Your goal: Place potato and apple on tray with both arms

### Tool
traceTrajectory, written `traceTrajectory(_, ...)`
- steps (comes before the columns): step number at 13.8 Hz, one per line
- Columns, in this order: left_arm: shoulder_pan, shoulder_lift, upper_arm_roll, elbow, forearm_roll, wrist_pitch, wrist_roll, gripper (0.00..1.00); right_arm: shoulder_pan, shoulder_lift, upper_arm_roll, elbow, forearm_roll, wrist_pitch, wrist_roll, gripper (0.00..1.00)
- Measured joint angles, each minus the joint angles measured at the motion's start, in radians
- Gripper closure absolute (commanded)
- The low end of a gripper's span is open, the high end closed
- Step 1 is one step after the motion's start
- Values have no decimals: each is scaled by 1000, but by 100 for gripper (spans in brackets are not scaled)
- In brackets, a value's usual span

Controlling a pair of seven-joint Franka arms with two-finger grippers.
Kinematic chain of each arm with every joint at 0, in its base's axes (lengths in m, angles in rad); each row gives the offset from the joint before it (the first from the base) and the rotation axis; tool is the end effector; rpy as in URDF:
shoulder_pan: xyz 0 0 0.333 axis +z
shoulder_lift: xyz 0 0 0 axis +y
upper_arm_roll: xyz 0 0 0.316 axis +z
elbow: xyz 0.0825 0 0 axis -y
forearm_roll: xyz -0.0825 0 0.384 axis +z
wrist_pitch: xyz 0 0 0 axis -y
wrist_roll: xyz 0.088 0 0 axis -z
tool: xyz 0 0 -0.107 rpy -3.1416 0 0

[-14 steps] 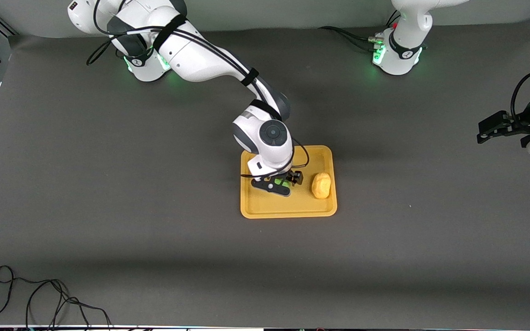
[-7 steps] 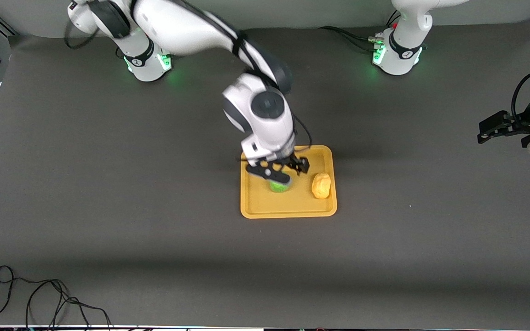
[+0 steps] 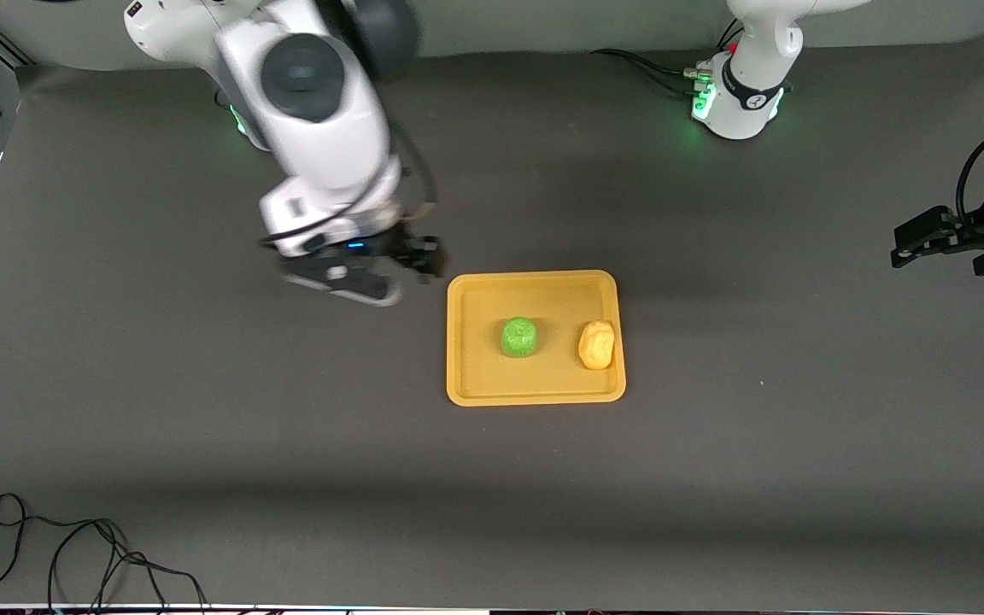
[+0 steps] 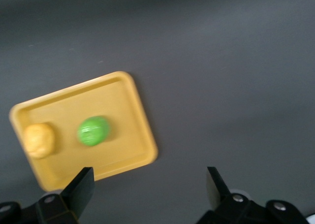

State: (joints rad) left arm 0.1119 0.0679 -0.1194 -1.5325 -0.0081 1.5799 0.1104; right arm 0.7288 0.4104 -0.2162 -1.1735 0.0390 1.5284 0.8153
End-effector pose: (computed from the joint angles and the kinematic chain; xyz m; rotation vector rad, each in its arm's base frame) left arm 0.5757 -0.0028 0.6053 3.1189 -0.1835 -0.0299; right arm 0.5632 0.3577 0.5602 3.0443 -0.4391 -0.0117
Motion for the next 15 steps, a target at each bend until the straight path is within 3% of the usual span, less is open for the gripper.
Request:
traceTrajectory(2, 0, 9, 0, 1, 0, 0, 1, 0, -35, -66, -63, -49, 1, -25, -131, 0)
traceTrajectory(3, 0, 12, 0, 2, 0, 0, 1, 0, -84, -108, -59, -91, 1, -26, -176, 0)
traceTrajectory(7, 0, 13, 0, 6, 0, -8, 1, 0, -409, -288, 56, -281, 2, -26, -391, 0)
traceTrajectory(10, 0, 13, 0, 14, 0, -9, 3, 0, -634, -362, 173, -380, 3, -7, -520, 0)
traceTrajectory(12, 0, 13, 0, 15, 0, -12, 5, 0, -722, -372, 216, -407, 2, 18, -617, 0)
traceTrajectory(15, 0, 14, 0, 15, 0, -15, 6, 0, -747, -372, 200, -412, -8, 36, -709, 0)
